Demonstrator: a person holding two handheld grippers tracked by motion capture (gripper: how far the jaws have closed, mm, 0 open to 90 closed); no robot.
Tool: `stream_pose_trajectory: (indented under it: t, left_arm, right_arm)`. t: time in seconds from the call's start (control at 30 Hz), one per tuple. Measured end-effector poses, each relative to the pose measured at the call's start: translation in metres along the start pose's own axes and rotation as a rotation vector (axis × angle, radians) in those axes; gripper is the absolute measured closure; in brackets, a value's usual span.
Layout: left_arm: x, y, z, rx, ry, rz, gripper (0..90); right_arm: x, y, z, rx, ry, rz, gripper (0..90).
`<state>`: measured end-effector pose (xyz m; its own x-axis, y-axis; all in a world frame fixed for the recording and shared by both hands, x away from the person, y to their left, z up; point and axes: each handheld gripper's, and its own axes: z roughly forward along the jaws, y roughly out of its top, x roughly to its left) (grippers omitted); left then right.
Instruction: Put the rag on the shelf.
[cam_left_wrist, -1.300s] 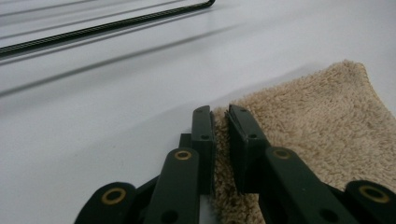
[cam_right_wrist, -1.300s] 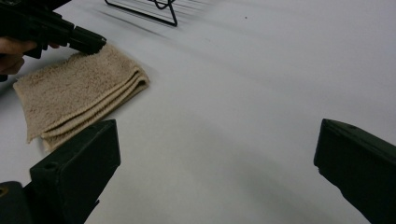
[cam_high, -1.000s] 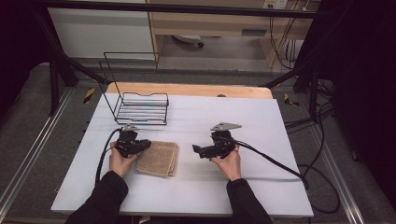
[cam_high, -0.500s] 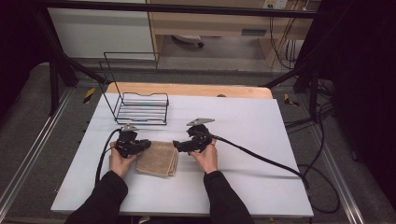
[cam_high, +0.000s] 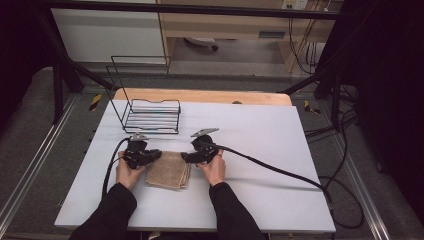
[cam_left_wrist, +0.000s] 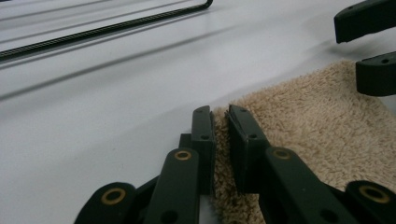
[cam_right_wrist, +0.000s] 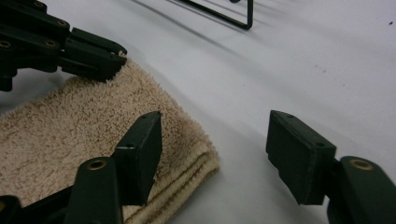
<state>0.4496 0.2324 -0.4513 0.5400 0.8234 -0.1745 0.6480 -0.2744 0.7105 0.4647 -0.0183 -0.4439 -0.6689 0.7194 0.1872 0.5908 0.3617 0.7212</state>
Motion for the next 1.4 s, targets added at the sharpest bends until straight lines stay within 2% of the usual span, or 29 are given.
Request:
stream_pose_trajectory:
  t: [0.3, 0.53, 0.93, 1.4]
  left_arm:
    - [0.0004, -0.0001, -0.0001, 0.001, -0.003, 0.007, 80.1]
    - [0.0003, -0.0002, 0.0000, -0.003, -0.005, 0.005, 80.0]
    - [0.0015, -0.0001, -0.0003, 0.000, -0.012, 0.004, 80.0]
    - [0.0023, 0.0005, -0.0028, -0.003, -0.014, -0.007, 83.3]
  right_arm:
    - [0.0024, -0.0042, 0.0037, 0.016, 0.026, 0.014, 53.8]
    - [0.0036, -0.0061, 0.0054, 0.028, 0.041, 0.018, 58.8]
    - [0.0060, -0.0067, 0.0051, 0.045, 0.084, 0.067, 77.0]
    - [0.0054, -0.0039, 0.0019, 0.035, 0.091, 0.078, 82.0]
